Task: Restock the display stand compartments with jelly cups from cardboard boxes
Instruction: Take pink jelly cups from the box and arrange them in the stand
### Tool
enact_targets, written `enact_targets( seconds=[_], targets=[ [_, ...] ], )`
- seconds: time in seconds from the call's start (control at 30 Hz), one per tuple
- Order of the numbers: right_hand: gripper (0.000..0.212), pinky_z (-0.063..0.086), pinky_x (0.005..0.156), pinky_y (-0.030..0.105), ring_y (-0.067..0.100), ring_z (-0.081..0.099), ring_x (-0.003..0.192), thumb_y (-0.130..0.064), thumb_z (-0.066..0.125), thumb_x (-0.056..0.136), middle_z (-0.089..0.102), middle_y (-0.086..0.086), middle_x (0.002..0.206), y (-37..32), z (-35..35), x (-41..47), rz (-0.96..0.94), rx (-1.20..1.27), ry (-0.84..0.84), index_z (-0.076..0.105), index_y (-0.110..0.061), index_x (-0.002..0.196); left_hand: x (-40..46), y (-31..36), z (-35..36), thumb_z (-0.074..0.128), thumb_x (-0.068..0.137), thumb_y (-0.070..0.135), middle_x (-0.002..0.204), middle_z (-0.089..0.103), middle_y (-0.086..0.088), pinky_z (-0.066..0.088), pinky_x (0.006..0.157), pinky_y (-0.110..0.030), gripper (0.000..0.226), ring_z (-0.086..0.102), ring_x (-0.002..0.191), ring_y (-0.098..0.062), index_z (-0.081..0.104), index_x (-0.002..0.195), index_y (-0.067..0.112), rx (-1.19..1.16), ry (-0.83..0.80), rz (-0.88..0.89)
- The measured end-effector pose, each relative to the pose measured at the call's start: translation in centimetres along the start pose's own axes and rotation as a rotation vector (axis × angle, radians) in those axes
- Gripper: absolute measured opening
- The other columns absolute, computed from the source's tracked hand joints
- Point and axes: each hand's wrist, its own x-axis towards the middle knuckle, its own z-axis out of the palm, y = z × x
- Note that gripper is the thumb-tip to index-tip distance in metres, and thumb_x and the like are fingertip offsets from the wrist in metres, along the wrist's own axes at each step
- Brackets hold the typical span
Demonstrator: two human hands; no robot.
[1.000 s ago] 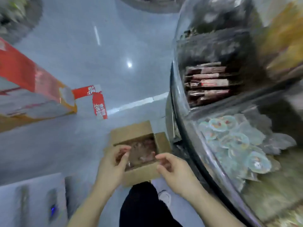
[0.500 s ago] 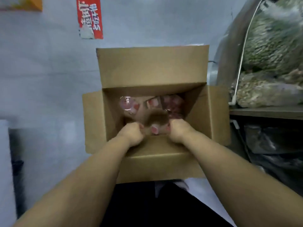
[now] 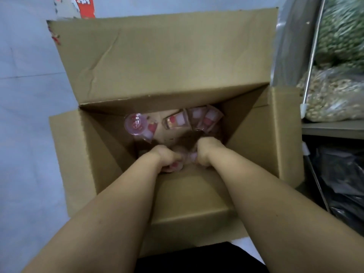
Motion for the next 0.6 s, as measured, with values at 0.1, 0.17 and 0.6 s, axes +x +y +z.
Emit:
enact_targets(
  seconds=[0.1, 0.17, 0.6],
  targets=[
    [0.033, 0.054, 0.074, 0.021, 0.022, 0.062, 0.096, -0.019, 0.062, 0.085, 0.065, 0.007, 0.108, 0.4, -0.9, -1.0, -0.073, 0.307, 0.026, 0.064, -0.012, 0.117, -1.3, -0.5, -1.3, 0.064, 0.077, 0.003, 0.067, 0.063, -0.013, 0.047, 0.049, -0.022, 0.016, 0.060, 0.053, -0.019, 0.062, 0.092, -0.003, -0.168, 0.046, 0.074],
    [0.030, 0.049, 0.054, 0.017, 0.017, 0.058, 0.079, -0.007, 0.059, 0.085, 0.061, 0.007, 0.094, 0.6, -1.9, -3.6, -0.104, 0.751, 0.038, 0.064, -0.010, 0.115, -3.9, -0.1, -2.1, 0.066, 0.074, -0.001, 0.071, 0.063, -0.009, 0.050, 0.049, -0.018, 0.032, 0.061, 0.052, -0.014, 0.062, 0.105, -0.003, -0.289, 0.073, 0.182],
    [0.050, 0.047, 0.078, 0.018, 0.006, 0.060, 0.085, 0.005, 0.056, 0.064, 0.066, -0.004, 0.091, -0.3, -12.2, -48.1, -0.654, 1.464, 0.141, 0.058, -0.015, 0.110, -50.2, 6.9, -6.2, 0.056, 0.072, -0.001, 0.089, 0.065, 0.027, 0.043, 0.074, -0.004, 0.048, 0.059, 0.087, 0.010, 0.059, 0.095, 0.041, -0.095, 0.007, 0.960]
  ],
)
